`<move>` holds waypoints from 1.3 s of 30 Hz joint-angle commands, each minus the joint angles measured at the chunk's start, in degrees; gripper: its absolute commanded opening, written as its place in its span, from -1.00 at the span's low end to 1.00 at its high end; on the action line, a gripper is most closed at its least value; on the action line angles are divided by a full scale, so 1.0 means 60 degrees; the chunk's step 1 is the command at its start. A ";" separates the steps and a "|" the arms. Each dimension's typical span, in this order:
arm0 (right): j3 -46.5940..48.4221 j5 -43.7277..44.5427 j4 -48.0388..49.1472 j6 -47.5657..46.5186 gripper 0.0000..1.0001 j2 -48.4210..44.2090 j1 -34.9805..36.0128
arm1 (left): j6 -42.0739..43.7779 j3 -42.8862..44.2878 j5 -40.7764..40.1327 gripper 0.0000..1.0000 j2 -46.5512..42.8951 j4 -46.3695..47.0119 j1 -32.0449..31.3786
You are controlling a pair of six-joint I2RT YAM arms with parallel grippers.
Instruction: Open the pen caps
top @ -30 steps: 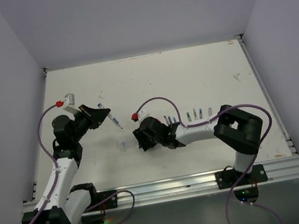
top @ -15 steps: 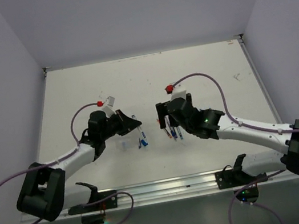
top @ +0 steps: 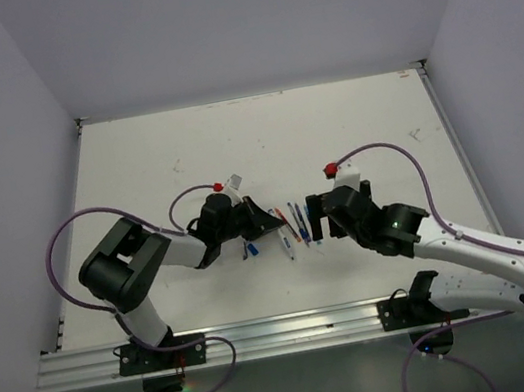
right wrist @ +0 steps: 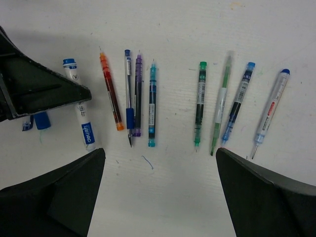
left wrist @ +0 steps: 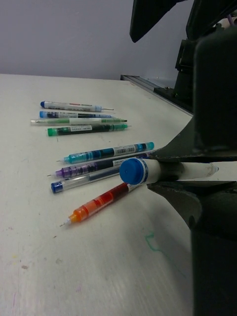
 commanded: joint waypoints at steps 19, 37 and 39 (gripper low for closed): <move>-0.0448 0.0127 -0.0490 0.0299 0.98 -0.0790 0.0012 | -0.0466 0.0968 -0.0426 -0.03 0.1100 0.0805 -0.0407; -0.0505 0.0366 -0.1636 0.1311 0.98 -0.1111 -0.0003 | 0.0033 0.0588 -0.1833 1.00 -0.1126 -0.1247 -0.0451; -0.0564 0.0307 -0.1651 0.1369 0.98 -0.1171 -0.0003 | 0.0018 0.0470 -0.1877 1.00 -0.1200 -0.1160 -0.0451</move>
